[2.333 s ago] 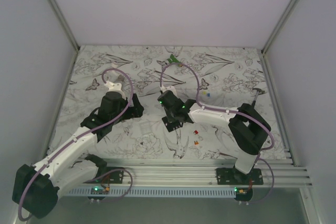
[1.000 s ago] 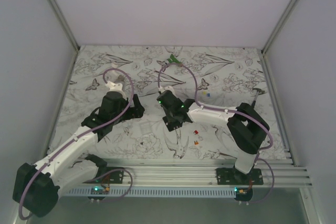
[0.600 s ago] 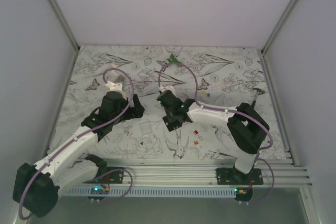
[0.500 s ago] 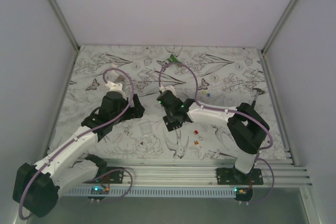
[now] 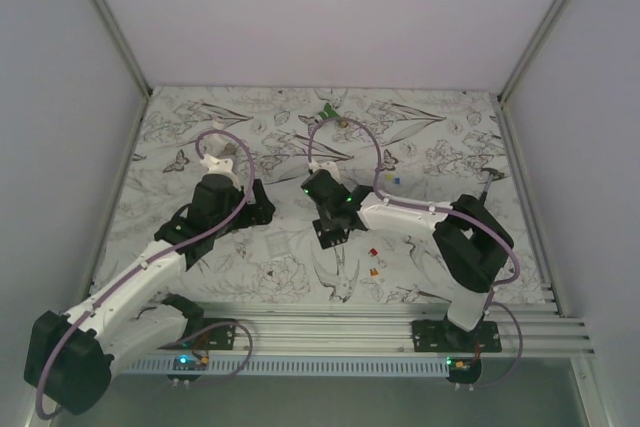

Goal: Snap on the fuse box
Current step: Install the fuse at the fuse box base.

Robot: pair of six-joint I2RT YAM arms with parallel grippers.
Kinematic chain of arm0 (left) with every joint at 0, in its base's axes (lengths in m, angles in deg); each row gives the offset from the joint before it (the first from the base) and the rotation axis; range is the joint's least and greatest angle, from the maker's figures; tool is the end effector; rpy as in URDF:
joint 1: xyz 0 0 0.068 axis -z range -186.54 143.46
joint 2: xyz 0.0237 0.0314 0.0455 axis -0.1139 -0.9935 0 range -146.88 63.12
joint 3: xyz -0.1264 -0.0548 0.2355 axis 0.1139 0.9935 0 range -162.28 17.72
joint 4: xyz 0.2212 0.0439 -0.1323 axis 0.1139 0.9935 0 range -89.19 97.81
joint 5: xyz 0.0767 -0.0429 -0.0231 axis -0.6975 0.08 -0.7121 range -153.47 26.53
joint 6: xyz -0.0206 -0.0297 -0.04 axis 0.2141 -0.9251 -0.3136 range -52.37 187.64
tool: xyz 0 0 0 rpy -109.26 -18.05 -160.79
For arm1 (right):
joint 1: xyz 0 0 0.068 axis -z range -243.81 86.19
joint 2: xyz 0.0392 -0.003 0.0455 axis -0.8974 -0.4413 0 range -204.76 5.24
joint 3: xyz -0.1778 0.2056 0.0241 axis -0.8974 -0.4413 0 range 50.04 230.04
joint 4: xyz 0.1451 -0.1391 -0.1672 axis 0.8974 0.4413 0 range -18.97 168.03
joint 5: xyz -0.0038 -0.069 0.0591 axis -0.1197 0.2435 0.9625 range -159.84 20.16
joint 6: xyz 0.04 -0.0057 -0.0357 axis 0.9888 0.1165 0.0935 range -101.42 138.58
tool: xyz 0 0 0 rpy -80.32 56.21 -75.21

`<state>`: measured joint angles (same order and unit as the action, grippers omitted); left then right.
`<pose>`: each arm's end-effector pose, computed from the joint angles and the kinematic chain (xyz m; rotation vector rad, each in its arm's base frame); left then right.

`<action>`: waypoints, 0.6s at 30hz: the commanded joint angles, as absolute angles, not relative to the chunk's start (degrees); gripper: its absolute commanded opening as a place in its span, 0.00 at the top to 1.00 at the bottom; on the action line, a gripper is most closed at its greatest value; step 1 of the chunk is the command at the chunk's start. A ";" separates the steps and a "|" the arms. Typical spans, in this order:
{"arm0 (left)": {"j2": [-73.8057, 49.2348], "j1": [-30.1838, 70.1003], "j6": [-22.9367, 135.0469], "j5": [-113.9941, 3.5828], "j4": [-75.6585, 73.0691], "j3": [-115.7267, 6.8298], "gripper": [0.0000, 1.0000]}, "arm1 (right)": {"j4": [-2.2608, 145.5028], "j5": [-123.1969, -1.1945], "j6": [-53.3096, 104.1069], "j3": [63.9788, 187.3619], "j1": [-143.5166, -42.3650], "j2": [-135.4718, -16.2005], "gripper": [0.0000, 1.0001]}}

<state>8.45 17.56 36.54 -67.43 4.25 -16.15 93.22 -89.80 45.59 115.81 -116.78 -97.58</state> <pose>0.1995 -0.0866 0.2531 -0.1694 2.0283 -0.5469 0.2296 0.2842 0.1789 -0.4458 2.4744 0.1051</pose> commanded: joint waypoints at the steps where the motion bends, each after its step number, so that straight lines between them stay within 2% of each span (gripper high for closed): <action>1: 9.46 17.15 36.08 -66.88 5.35 -15.77 0.00 | 97.18 -89.34 49.54 115.83 -114.72 -100.17 1.00; 18: 10.39 17.10 35.90 -67.25 5.36 -15.42 0.00 | 99.25 -84.54 52.77 110.72 -108.06 -105.66 1.00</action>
